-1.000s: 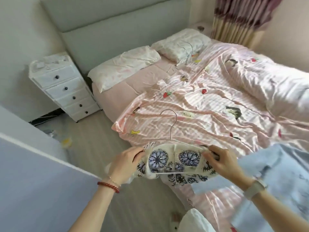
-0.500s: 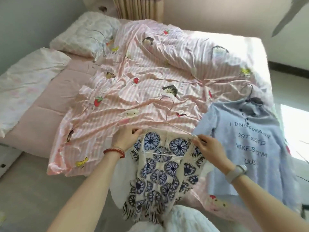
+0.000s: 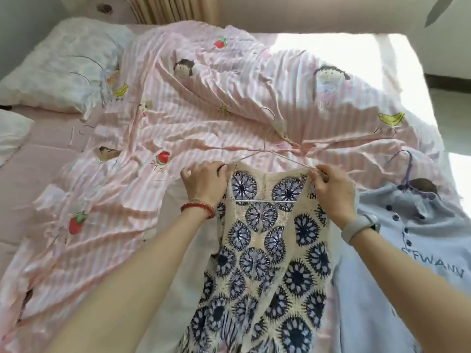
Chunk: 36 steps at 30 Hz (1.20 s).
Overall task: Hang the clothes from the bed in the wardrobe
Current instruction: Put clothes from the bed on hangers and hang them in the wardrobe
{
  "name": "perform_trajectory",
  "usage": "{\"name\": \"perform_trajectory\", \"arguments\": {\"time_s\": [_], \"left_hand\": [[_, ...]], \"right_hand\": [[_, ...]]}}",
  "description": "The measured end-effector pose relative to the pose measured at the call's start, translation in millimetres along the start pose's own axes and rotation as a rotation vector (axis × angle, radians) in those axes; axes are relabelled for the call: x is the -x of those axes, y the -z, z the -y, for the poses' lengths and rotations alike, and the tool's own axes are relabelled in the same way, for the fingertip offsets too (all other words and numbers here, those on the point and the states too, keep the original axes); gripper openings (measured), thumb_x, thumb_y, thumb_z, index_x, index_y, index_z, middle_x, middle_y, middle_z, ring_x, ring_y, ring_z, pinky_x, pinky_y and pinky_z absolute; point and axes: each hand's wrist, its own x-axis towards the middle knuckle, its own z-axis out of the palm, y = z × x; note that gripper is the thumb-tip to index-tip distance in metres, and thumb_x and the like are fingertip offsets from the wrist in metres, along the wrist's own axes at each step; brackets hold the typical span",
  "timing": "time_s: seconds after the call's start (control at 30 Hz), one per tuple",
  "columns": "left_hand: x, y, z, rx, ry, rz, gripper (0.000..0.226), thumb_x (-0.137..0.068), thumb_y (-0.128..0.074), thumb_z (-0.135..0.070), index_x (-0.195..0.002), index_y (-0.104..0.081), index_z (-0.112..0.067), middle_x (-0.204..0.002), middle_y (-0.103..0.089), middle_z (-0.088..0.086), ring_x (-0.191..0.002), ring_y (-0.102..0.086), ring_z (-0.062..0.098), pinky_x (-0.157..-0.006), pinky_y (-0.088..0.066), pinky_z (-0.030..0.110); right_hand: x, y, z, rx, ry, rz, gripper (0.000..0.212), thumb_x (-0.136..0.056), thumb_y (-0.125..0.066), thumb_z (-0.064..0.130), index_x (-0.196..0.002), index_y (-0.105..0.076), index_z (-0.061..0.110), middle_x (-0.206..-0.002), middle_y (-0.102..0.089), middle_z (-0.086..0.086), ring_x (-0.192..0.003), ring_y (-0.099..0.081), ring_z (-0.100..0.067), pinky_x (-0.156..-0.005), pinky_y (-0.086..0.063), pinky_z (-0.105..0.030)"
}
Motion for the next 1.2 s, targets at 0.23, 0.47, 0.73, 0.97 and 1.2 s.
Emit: {"name": "perform_trajectory", "arguments": {"time_s": [0.23,0.47,0.73,0.97,1.2], "left_hand": [[-22.8,-153.2,27.0,-0.239,-0.043,0.337,0.058,-0.096,-0.024,-0.045,-0.146,-0.002,-0.029,-0.156,0.002,-0.003,-0.142,0.012,0.022,-0.107,0.015,0.051],[-7.2,-188.8,46.0,-0.245,-0.081,0.580,0.056,-0.095,-0.017,-0.051,-0.144,0.004,-0.036,-0.153,0.012,-0.005,-0.140,0.016,0.025,-0.105,0.015,0.045],[60.1,-79.7,45.0,0.027,0.037,0.331,0.047,-0.097,-0.036,-0.027,-0.142,-0.028,-0.020,-0.151,-0.025,0.005,-0.139,-0.018,0.019,-0.114,-0.015,0.045],[203.8,43.5,112.0,-0.178,0.187,0.082,0.044,-0.093,-0.039,-0.023,-0.137,-0.038,-0.021,-0.143,-0.038,0.000,-0.132,-0.032,0.018,-0.109,-0.022,0.040],[421.8,175.7,174.4,-0.058,0.515,-0.395,0.030,-0.084,-0.055,-0.005,-0.114,-0.061,-0.004,-0.114,-0.062,0.012,-0.105,-0.058,0.029,-0.092,-0.044,0.042]], "right_hand": [[-32.3,-116.6,-86.4,0.220,-0.037,0.218,0.048,-0.095,-0.041,0.030,-0.139,-0.033,0.015,-0.141,-0.038,-0.007,-0.134,-0.026,-0.021,-0.113,0.003,-0.047],[-20.6,-142.4,-117.3,0.450,0.049,0.552,0.056,-0.097,-0.014,0.042,-0.145,0.006,0.022,-0.155,0.011,0.001,-0.141,0.014,-0.016,-0.114,0.009,-0.048],[39.5,-101.5,-22.7,0.163,0.090,0.470,0.049,-0.095,-0.035,0.027,-0.142,-0.026,0.016,-0.153,-0.018,-0.003,-0.142,-0.007,-0.019,-0.117,-0.003,-0.045],[158.7,-60.0,106.1,0.010,0.384,0.649,0.043,-0.095,-0.036,0.025,-0.137,-0.037,0.013,-0.146,-0.036,-0.006,-0.140,-0.019,-0.022,-0.115,-0.015,-0.046],[342.5,-21.2,238.7,-0.106,0.889,0.859,0.038,-0.094,-0.041,0.019,-0.130,-0.046,0.008,-0.134,-0.050,-0.008,-0.127,-0.039,-0.025,-0.106,-0.030,-0.039]]}}
